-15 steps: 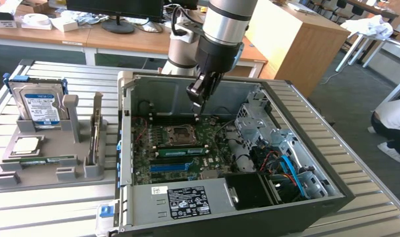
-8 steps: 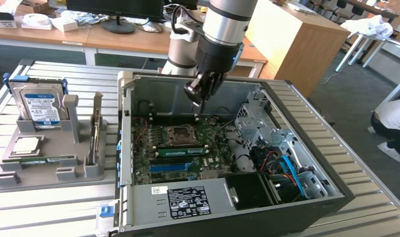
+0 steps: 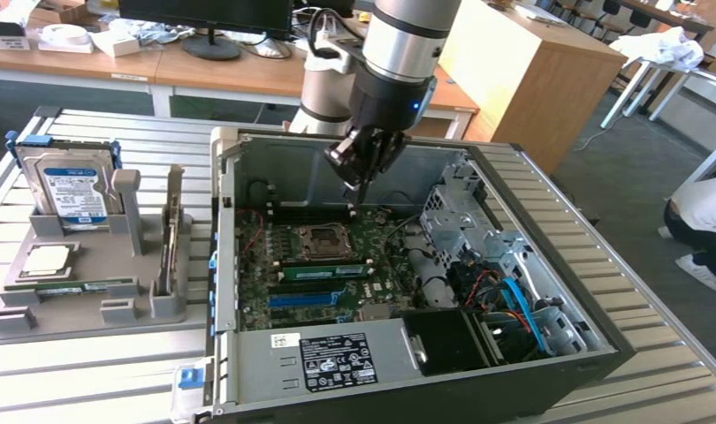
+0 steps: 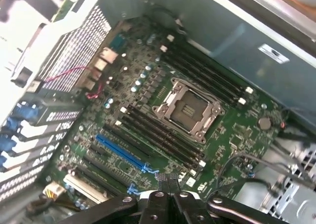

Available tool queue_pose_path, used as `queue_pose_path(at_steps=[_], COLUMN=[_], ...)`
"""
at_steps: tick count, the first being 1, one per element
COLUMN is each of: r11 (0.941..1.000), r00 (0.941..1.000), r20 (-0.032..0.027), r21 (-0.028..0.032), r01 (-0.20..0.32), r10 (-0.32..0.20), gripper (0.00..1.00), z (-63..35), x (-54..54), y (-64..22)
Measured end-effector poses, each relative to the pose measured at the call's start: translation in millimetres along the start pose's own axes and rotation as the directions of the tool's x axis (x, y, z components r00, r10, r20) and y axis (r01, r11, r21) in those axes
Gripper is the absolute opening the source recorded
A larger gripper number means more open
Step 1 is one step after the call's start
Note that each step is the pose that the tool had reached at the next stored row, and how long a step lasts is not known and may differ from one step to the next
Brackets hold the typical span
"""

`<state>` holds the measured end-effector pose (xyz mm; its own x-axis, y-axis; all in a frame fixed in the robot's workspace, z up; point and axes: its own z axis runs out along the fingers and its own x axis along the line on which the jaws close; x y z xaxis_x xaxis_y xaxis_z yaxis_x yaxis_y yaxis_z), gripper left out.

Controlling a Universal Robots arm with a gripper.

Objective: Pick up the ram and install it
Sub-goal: 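Press down the ram until it locks into place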

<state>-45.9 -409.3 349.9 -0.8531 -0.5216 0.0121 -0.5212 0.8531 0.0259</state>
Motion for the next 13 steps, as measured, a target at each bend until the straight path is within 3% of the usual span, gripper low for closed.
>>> queue_pose_path(at_steps=[3, 7, 13], r11=[0.9985, 0.9921, 0.9726], r00=[0.9985, 0.9921, 0.9726], r20=[0.0014, 0.0032, 0.0057], r21=[-0.0007, -0.0018, -0.0035], r01=[-0.055, -0.126, -0.232], r10=[0.055, 0.126, 0.232], gripper=[0.1, 0.1, 0.1], z=[0.2, 0.4, 0.7], x=[0.0, 0.0, 0.0], y=[0.0, 0.0, 0.0])
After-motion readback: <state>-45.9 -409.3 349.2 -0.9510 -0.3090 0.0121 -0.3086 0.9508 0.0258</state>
